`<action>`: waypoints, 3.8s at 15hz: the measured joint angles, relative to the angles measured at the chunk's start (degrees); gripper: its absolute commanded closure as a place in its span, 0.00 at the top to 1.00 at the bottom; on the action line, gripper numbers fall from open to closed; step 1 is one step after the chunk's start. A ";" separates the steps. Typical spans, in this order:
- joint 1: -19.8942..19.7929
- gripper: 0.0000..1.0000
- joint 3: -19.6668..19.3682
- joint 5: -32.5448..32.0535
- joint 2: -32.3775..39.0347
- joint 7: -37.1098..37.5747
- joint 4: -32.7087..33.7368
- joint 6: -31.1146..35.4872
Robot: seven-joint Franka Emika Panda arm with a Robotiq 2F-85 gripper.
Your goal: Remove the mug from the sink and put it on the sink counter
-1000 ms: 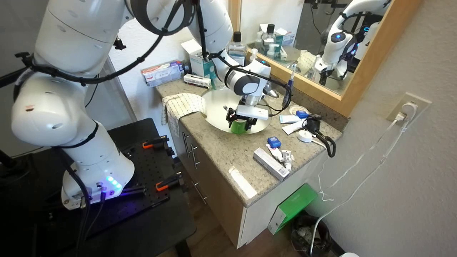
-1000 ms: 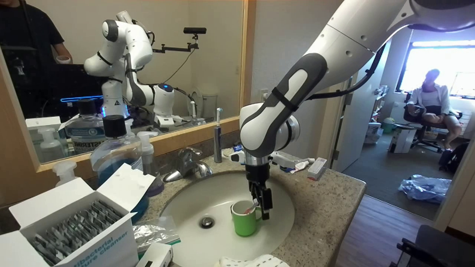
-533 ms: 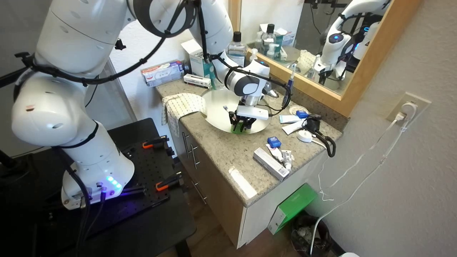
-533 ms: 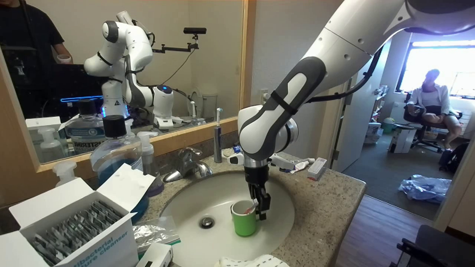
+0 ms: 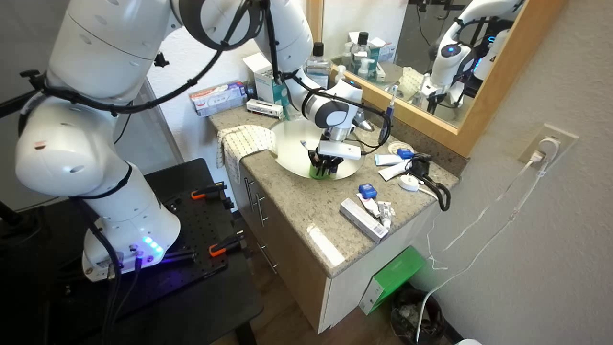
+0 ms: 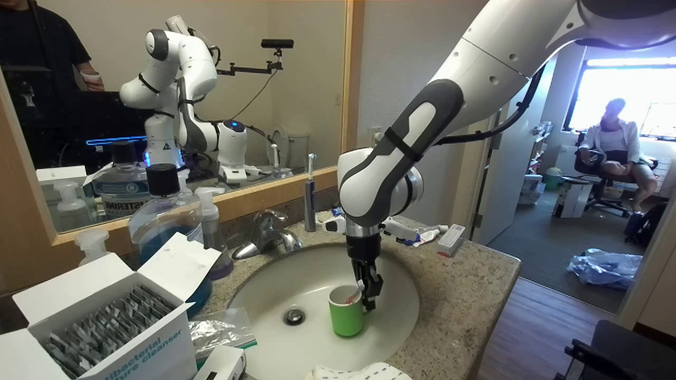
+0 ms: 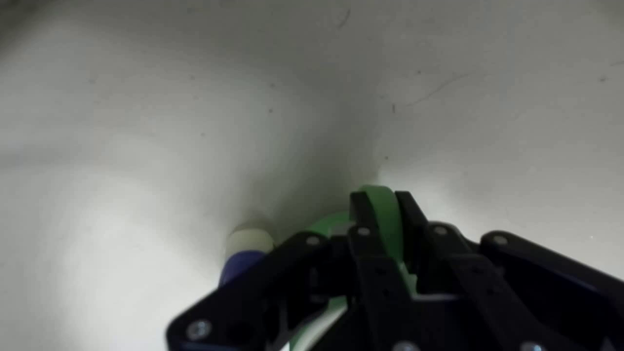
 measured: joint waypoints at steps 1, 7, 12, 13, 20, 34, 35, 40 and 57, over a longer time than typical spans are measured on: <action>-0.11 0.04 0.34 0.00 -0.09 -0.06 0.00 0.00; -0.59 0.04 2.13 0.02 -3.26 -1.99 -1.50 -0.38; -0.31 0.04 1.29 -0.15 -10.05 -1.71 -5.23 -3.56; -0.29 0.04 1.05 -0.16 -11.52 -1.68 -5.95 -4.47; -1.24 0.04 -0.42 3.27 -20.37 0.85 -9.00 -11.13; -7.49 0.04 -7.41 19.69 -27.74 -1.31 -11.26 -12.12; -7.78 0.04 -7.86 20.40 -27.33 -1.31 -10.71 -12.11; -8.61 0.04 -8.65 21.51 -23.26 -0.63 -5.71 -11.95; -10.56 0.04 -10.03 15.80 -11.70 17.76 4.91 -5.26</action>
